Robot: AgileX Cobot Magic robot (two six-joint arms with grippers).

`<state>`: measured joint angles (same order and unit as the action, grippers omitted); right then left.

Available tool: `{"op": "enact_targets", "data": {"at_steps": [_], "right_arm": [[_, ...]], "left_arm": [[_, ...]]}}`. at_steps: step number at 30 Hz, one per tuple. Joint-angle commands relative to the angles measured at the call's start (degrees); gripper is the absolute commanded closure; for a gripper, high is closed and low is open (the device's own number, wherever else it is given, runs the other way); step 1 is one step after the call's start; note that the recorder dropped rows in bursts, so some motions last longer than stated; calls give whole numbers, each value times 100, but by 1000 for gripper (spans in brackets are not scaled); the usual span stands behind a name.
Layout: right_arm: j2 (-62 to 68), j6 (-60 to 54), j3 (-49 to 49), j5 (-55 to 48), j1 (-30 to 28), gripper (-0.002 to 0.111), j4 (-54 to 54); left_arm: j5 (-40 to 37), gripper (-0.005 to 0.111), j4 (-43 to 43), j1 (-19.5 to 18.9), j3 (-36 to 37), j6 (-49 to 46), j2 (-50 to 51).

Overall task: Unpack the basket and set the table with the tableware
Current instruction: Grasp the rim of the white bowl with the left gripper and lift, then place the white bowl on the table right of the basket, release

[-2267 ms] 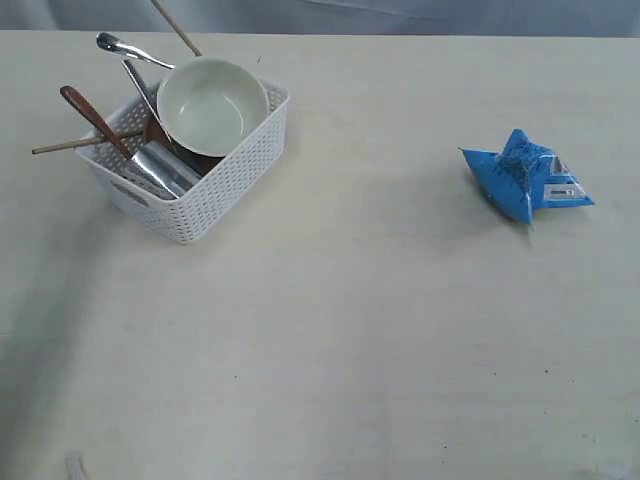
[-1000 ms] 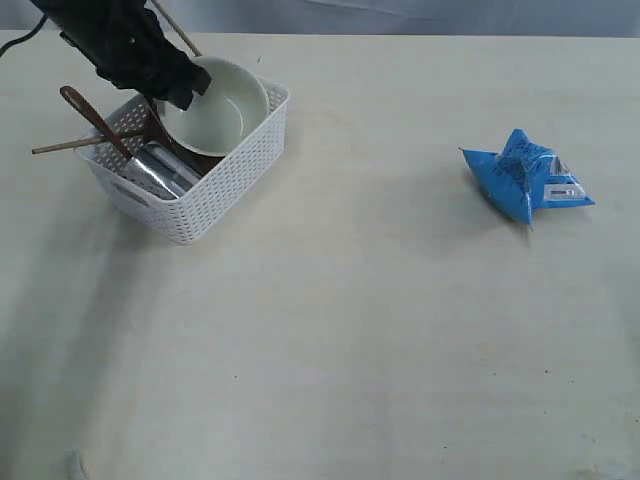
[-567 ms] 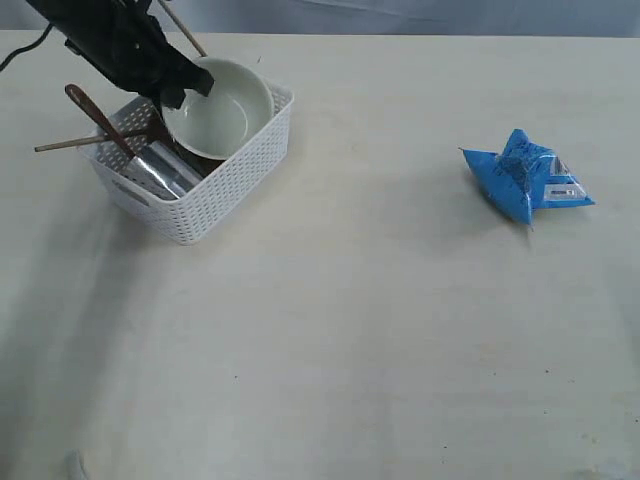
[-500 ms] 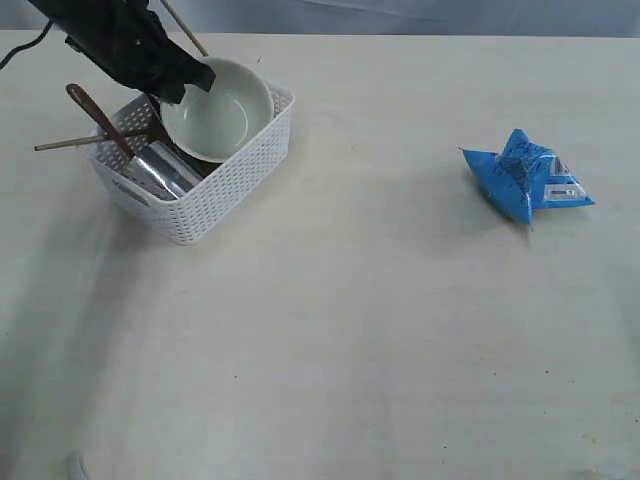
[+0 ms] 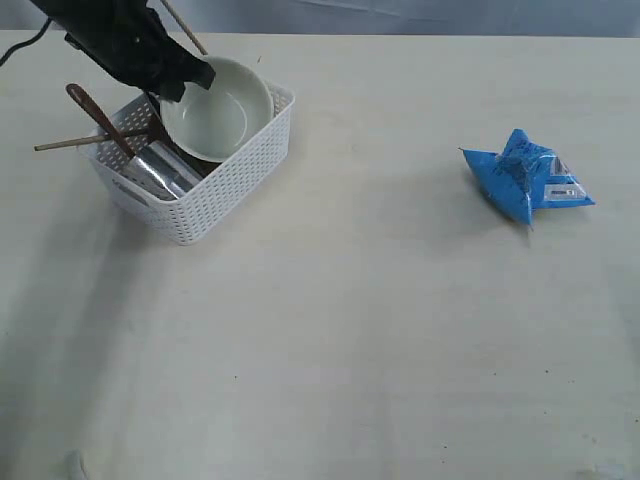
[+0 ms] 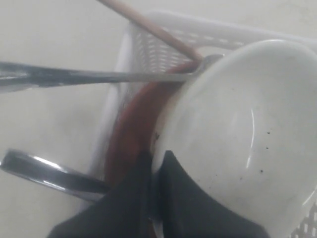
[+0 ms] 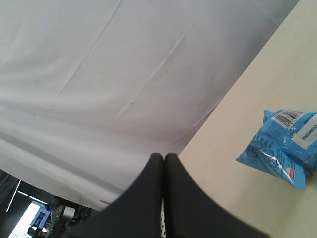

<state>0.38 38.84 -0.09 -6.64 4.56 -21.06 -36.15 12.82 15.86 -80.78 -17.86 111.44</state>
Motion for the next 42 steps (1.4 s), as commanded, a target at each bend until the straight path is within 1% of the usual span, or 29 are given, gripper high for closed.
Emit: {"op": "enact_targets", "data": {"at_steps": [1, 10, 18, 28, 42], "right_arm": [[-38, -79, 9, -7, -32, 109, 41], [-38, -79, 9, -7, -32, 109, 41], [-38, -79, 9, -7, -32, 109, 41], [-38, -79, 9, -7, -32, 109, 41], [-38, -78, 9, -18, -32, 109, 41]], "left_arm": [[-110, 107, -13, 1, 8, -3, -100], [-294, 107, -13, 1, -173, -3, -204], [-512, 107, -13, 1, -556, -3, -213], [-604, 107, -13, 1, -572, -3, -266], [-459, 107, 15, 1, -600, -3, -655]]}}
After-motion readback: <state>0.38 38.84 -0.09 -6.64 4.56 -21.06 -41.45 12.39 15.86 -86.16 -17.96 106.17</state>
